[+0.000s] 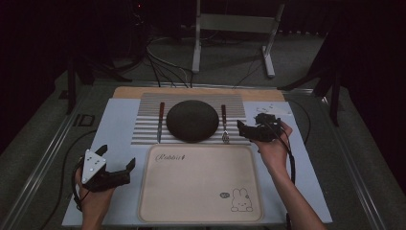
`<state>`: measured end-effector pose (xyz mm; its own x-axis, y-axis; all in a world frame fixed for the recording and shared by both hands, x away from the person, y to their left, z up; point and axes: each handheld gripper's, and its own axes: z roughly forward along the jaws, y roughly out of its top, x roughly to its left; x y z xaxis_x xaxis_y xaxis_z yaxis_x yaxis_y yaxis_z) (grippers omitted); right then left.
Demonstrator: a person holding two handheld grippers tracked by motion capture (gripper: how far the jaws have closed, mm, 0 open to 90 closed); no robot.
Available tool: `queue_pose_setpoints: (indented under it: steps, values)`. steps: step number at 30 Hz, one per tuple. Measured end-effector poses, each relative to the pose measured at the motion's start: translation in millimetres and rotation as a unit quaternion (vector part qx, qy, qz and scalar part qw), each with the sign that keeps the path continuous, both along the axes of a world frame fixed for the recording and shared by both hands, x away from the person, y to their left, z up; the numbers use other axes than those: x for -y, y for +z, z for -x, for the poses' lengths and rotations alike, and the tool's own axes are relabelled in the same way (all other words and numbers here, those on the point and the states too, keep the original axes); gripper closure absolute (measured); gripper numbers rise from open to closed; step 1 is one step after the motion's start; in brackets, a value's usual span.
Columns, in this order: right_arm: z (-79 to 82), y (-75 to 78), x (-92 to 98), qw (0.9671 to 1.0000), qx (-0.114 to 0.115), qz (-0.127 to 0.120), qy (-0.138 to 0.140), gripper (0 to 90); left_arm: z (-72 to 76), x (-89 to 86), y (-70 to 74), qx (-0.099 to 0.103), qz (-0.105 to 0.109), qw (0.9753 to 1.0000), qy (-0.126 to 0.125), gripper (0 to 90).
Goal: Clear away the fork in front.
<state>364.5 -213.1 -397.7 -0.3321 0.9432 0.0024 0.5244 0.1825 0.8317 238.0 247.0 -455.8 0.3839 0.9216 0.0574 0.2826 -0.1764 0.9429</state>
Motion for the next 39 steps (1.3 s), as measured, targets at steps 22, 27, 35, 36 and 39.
queue_pose_setpoints:
  steps: [22, 27, 35, 36, 39]
  values:
    - [-62.1, 8.3, -24.3, 0.9998, -0.016, 0.009, 0.002, 11.0, -0.1, -0.1, 0.5, 0.003, -0.004, 1.0, 0.001, 0.1]
    - [-77.3, 9.2, -29.3, 0.9998, -0.015, 0.015, -0.005, 11.0, 0.3, 0.2, 0.7, 0.003, -0.004, 1.0, 0.001, 0.1]
    - [-97.2, 3.8, -35.3, 0.9994, -0.029, 0.016, -0.014, 11.0, 0.3, 0.5, 1.2, 0.006, -0.004, 1.0, 0.0, 0.1]
    - [-97.2, 3.8, -35.3, 0.9994, -0.029, 0.016, -0.014, 11.0, 0.3, 0.5, 1.2, 0.006, -0.004, 1.0, 0.0, 0.1]
    - [-106.2, -2.4, -39.0, 0.9991, -0.037, 0.012, -0.019, 11.0, 0.1, 0.2, 1.3, 0.006, -0.002, 1.0, 0.0, 0.1]
